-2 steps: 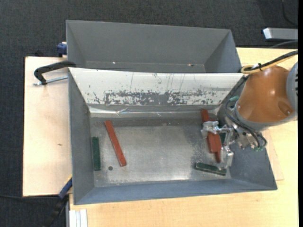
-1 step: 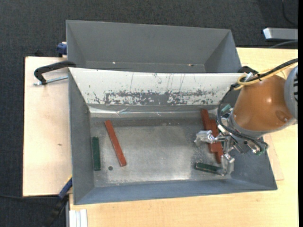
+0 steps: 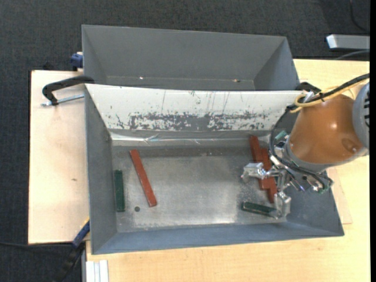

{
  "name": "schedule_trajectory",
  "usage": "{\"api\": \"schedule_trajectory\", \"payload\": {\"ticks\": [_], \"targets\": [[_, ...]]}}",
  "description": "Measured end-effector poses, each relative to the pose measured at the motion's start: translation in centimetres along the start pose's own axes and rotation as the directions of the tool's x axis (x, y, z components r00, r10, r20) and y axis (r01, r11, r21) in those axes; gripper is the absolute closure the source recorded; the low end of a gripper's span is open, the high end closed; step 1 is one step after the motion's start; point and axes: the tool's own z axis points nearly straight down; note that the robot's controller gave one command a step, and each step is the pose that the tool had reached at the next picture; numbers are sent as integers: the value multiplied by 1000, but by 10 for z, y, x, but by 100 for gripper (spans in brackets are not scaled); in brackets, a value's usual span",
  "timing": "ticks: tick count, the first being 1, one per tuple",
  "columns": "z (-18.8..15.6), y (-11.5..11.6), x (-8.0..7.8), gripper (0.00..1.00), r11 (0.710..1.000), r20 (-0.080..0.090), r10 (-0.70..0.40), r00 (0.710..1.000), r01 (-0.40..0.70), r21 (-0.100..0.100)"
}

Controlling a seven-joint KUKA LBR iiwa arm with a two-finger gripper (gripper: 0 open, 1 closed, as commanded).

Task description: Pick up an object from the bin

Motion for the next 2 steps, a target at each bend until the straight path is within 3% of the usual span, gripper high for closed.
{"api": "schedule_trajectory", "payload": {"ticks": [1, 2], "targets": [[4, 3, -35, 0, 962, 3, -272, 962, 272, 5], [11, -14, 24, 100, 721, -1, -693, 721, 693, 1]]}}
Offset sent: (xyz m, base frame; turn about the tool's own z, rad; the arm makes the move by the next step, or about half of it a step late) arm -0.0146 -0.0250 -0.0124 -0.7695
